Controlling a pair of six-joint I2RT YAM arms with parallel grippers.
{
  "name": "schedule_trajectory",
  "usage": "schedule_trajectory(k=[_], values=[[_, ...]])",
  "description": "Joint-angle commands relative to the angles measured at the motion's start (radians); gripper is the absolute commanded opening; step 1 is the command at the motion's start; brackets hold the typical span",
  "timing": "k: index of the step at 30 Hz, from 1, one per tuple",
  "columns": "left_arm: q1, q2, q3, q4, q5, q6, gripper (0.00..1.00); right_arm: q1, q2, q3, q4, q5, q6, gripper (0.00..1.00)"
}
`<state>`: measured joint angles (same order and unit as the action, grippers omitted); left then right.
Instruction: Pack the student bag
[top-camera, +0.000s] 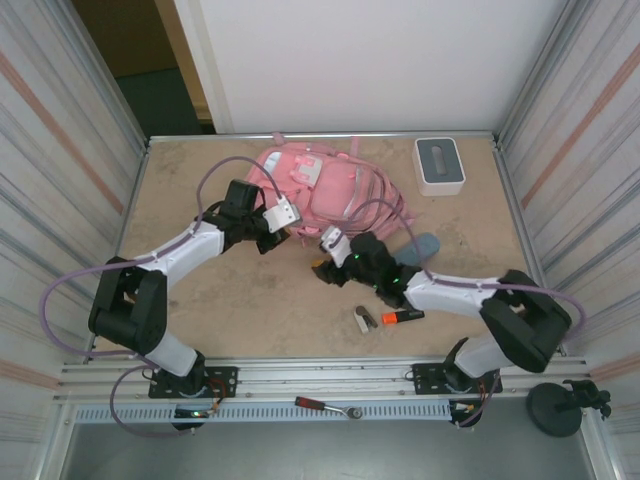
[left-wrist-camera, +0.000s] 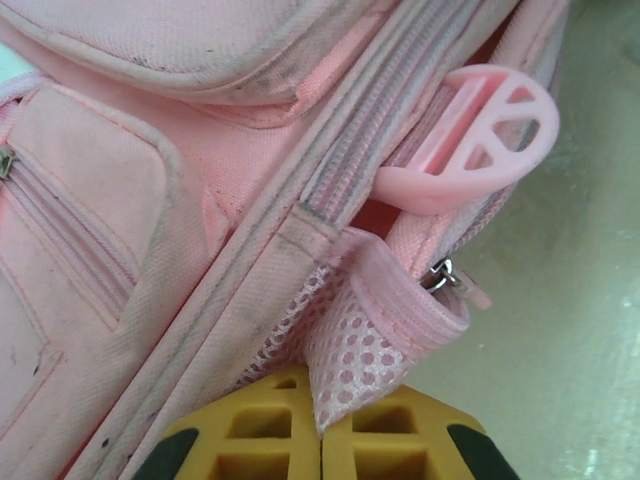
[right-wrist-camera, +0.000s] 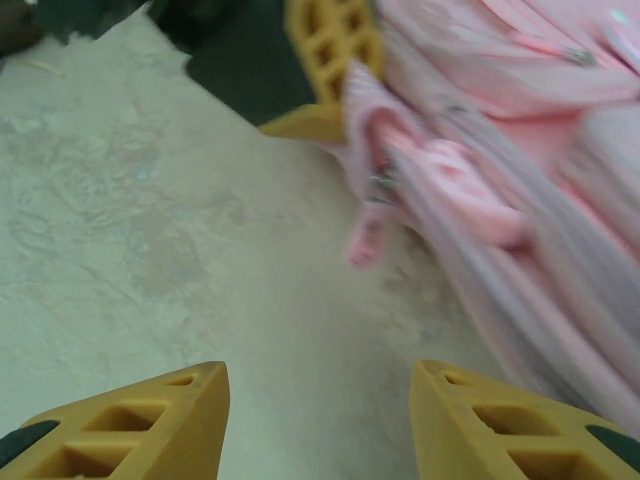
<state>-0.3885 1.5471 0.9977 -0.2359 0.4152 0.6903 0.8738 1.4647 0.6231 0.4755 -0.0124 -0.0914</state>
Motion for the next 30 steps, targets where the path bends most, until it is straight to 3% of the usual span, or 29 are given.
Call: schedule_trajectory(k=[1, 12, 20, 23, 30], values=[[0.016, -0.071, 0.073, 0.027, 0.145, -0.102, 0.0, 0.046, 0.089, -0.019, 0.258, 0.181, -0.085, 0.48], [0.02, -0.069, 0.072, 0.05, 0.175, -0.118, 0.0, 0.108, 0.363, 0.07, 0.577, 0.444, -0.159, 0.48], [0.022, -0.065, 0.07, 0.056, 0.172, -0.123, 0.0, 0.127, 0.42, 0.135, 0.629, 0.537, -0.163, 0.47], [0.022, -0.063, 0.065, 0.058, 0.168, -0.12, 0.0, 0.137, 0.436, 0.156, 0.629, 0.57, -0.154, 0.42], [0.022, -0.053, 0.059, 0.059, 0.146, -0.104, 0.0, 0.149, 0.434, 0.157, 0.626, 0.658, -0.155, 0.15]])
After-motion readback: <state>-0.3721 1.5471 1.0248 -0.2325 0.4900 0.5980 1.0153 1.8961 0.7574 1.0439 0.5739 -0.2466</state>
